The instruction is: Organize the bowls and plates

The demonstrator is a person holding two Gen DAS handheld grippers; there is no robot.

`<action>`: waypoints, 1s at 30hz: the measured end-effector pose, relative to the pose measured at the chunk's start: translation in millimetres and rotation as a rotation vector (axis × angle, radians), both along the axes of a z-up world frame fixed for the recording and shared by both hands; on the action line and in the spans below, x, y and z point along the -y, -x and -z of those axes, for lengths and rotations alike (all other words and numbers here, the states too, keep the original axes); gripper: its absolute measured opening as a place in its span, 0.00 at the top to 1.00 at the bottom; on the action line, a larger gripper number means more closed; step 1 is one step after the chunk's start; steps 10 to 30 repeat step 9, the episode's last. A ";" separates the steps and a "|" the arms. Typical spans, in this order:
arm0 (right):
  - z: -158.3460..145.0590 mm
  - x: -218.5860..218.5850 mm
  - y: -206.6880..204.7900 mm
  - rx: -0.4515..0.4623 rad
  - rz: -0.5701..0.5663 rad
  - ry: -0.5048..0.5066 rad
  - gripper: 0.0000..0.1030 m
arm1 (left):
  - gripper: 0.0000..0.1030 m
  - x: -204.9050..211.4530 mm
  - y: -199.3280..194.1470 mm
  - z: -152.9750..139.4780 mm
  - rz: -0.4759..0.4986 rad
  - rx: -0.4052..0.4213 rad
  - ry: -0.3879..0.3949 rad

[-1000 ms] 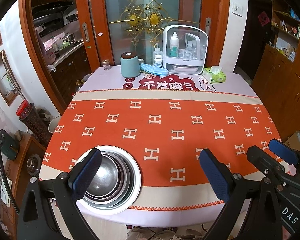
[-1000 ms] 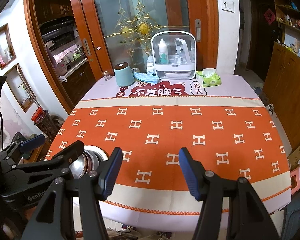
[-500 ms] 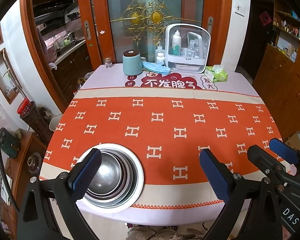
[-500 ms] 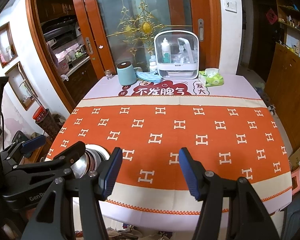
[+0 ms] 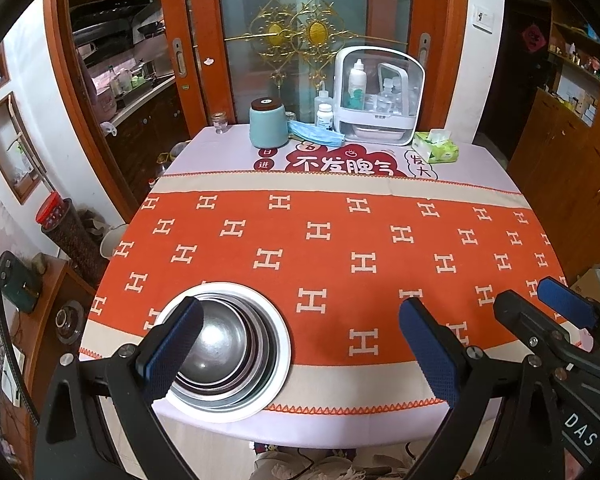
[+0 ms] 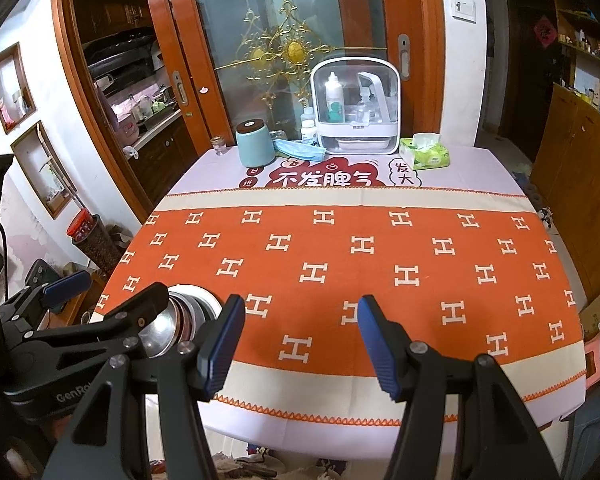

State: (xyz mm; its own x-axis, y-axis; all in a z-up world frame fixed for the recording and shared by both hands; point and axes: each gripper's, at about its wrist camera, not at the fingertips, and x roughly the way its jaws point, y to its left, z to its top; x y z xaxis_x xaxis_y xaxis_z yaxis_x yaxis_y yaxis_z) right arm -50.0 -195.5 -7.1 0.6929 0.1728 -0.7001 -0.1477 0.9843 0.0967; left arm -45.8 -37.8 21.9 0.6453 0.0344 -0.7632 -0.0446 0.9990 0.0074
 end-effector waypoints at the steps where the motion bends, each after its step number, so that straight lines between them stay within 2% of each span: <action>1: 0.6 -2.0 0.9 -0.001 -0.002 0.000 0.43 | 0.05 -0.8 1.1 0.3 -0.003 0.000 -0.002; 30: 4.8 -6.3 3.1 -0.013 -0.011 -0.009 0.43 | 0.05 -7.1 4.6 4.1 -0.014 -0.015 -0.009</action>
